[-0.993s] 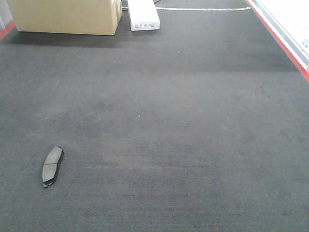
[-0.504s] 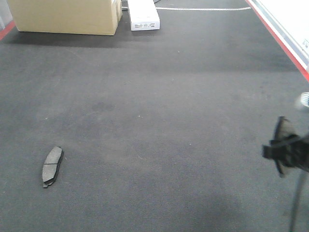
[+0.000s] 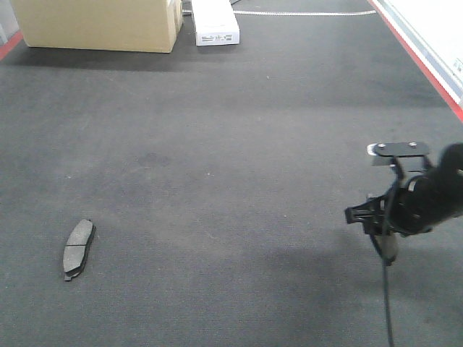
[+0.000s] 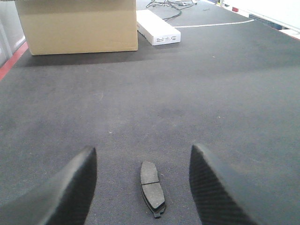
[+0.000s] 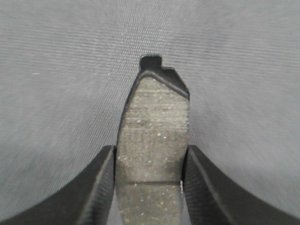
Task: Move and align brake pads A on conveyor
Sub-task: 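Lower the right gripper's brake pad onto the belt and open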
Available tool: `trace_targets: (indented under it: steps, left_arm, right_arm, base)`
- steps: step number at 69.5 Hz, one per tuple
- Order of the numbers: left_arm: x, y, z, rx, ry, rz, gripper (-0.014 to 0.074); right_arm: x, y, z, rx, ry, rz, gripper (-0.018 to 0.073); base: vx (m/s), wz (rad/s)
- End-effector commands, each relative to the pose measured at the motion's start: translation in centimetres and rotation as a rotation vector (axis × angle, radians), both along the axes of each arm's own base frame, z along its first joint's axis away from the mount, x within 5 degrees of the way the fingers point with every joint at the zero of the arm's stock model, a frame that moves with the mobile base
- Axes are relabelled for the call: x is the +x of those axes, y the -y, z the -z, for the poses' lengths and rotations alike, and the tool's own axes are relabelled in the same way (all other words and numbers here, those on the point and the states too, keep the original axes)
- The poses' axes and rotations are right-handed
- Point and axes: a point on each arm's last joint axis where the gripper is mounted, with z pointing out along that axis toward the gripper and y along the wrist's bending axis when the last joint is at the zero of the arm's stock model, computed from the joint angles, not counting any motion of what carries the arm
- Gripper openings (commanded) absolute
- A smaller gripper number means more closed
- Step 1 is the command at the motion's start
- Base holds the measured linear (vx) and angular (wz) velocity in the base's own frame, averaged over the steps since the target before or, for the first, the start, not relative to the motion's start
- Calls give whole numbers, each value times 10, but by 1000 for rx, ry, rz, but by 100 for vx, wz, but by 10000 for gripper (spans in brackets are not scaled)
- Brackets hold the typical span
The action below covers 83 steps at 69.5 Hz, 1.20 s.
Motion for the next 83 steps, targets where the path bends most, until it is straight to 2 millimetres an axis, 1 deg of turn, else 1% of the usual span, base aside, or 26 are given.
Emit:
trace_targets:
  steps: [1,7,12,19,24,32,34,38,44,52,60,64,65,69,70,71,74,75,78,83]
  left_arm:
    - [1,1,-13,-22,78,10,408]
    - [1,1,-13,-22,78,10,408]
    - [1,1,-13,-22,78,10,408]
    - [1,1,-13,-22,78,10,408]
    - [1,1,-13,-22,78,10,408]
    - [1,1,-13,-22,78,10,408]
    - [1,1,-13,-22,78,10,408]
    - [1,1,-13,-22,78,10,408]
    - [1,1,-13,-22,78,10,408]
    - [1,1,-13,-22,78,10,408]
    - [1,1,-13,-22,78,10,408]
    - [1,1,-13,-22,78,10,408]
    - [1,1,-13,-22,78,10,408]
    - [1,1,-13,-22,78,10,408]
    - [1,1,-13,-22,78,10,408]
    - [1,1,-13,-22,78,10,408]
    - [1,1,-13,-22,78,10,408]
    - [1,1,-13,-22,78,10,408]
    - [1,1,-13,-22,78,10,408]
    - [1,1,-13,-22,78,10,408]
  right_arm:
    - [20,0,-13,1,61,-7,38]
    - [32,-1,-4,-2,10,-8,71]
    - [39,-2,3,0,-28,3,122]
    - [45,-2,11,-3,-55,7,225]
    - [48,-2,11,-7,-38,8,323]
    - [48,-1,0,-19,11,3,453]
    - [47,-1,-4,-22,25,0,470]
    - [44,0,-17,-26,58,-4,505]
    - [36,1,-43,-31,124,-10,515]
    - [15,3,-83,-21,252,-8,515]
    - [-17,6,-115,-20,418,-11,515]
    - [-35,9,-125,-39,490,-21,515]
    - [-41,10,-130,-41,517,-22,515]
    - [-58,11,-138,-43,570,-23,515]
    - [-65,12,-143,-43,595,-23,515]
    - [-68,12,-145,-42,604,-23,515]
    - [-83,14,-150,-40,648,-22,515]
    - [-90,14,-155,-39,674,-22,515]
    - [-103,15,-161,-38,713,-22,515]
    - [-131,18,-171,-33,799,-19,515]
  base:
    - [0,0]
    - [0,0]
    - [0,0]
    - [0,0]
    - [0,0]
    - [0,0]
    - [0,0]
    - [0,0]
    - [0,0]
    - [0,0]
    - [0,0]
    - [0,0]
    - [0,0]
    - [0,0]
    - [0,0]
    - [0,0]
    - [0,0]
    - [0,0]
    - [0,0]
    - [0,0]
